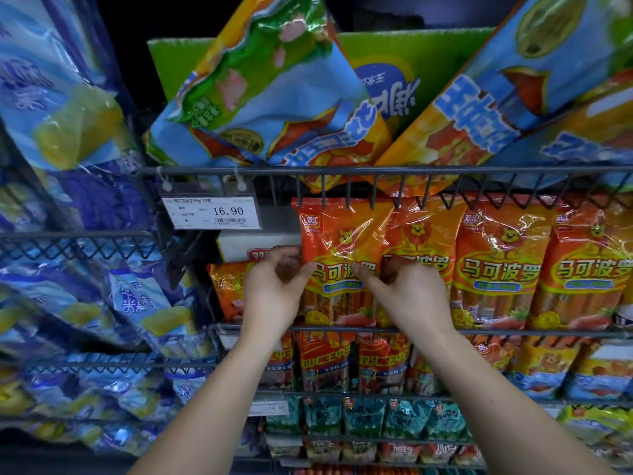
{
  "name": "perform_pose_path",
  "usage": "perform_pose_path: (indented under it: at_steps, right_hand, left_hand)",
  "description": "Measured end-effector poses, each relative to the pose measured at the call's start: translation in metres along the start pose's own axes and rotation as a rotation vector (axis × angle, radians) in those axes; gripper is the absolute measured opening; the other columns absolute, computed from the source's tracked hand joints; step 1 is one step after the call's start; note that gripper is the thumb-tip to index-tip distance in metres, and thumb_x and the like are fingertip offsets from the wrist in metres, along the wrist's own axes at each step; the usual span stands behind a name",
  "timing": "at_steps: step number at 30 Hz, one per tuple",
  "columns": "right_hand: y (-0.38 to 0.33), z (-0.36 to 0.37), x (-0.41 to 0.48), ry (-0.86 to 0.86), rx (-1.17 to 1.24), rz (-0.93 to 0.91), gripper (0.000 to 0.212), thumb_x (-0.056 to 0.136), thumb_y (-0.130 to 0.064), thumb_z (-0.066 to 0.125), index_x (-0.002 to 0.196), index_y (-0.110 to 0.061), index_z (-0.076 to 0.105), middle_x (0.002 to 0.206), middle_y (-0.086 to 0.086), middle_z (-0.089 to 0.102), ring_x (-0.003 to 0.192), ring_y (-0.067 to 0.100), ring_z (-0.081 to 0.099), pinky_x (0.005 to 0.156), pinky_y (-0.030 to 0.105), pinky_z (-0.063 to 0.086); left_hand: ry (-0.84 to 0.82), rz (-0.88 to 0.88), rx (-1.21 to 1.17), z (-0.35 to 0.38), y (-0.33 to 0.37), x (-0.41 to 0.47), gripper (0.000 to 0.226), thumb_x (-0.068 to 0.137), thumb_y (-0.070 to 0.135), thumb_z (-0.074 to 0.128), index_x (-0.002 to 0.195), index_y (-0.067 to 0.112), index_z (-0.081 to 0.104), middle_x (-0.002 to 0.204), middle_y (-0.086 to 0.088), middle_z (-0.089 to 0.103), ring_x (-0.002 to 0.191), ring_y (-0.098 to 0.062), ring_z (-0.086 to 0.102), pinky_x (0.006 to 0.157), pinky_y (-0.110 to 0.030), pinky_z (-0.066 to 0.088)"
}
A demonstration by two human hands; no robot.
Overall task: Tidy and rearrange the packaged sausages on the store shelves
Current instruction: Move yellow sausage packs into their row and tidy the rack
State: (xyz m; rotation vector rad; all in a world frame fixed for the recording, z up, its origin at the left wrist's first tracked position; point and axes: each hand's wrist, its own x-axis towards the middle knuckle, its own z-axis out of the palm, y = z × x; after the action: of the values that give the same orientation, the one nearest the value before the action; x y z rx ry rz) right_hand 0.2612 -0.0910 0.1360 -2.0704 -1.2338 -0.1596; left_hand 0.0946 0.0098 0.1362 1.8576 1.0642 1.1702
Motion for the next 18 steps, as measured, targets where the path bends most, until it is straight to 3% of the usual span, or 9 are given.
perform_pose_path:
  at_steps: [3,7,13,18]
  right_hand:
    - [0.002,-0.001,-0.002,-0.010,-0.060,-0.017,0.068,0.085,-0.073,0.048,0.047,-0.016,0.041,0.038,-0.003,0.039,0.036,0.013,0.042,0.039,0.027,0.028]
    - [0.005,0.000,-0.008,-0.026,-0.015,-0.012,0.063,0.087,-0.071,0.047,0.052,-0.019,0.049,0.039,-0.005,0.046,0.035,0.010,0.047,0.039,0.023,0.033]
    - [0.004,0.001,-0.027,0.054,-0.061,0.025,0.042,0.087,-0.066,0.052,0.073,-0.027,0.059,0.057,-0.012,0.058,0.051,0.011,0.058,0.045,0.027,0.050]
    - [-0.012,0.008,-0.045,0.173,-0.063,-0.087,0.024,0.088,-0.047,0.064,0.089,-0.025,0.055,0.085,-0.010,0.055,0.069,0.013,0.054,0.044,0.024,0.038]
  left_hand:
    - [0.032,0.029,0.064,-0.014,-0.013,-0.003,0.020,0.083,0.018,0.077,0.101,0.019,0.069,0.091,0.006,0.070,0.088,-0.008,0.065,0.082,-0.026,0.053]
    - [0.009,0.054,0.226,-0.034,-0.024,-0.001,0.029,0.081,0.022,0.078,0.109,0.015,0.069,0.102,0.005,0.065,0.100,-0.019,0.066,0.091,-0.038,0.055]
    - [-0.123,0.132,0.605,-0.050,-0.026,0.009,0.058,0.078,0.036,0.078,0.130,0.018,0.061,0.132,-0.009,0.059,0.126,-0.030,0.047,0.104,-0.039,0.041]
    - [-0.231,0.153,0.714,-0.051,-0.034,0.018,0.071,0.079,0.042,0.075,0.142,0.022,0.048,0.146,-0.005,0.046,0.136,-0.028,0.036,0.114,-0.038,0.032]
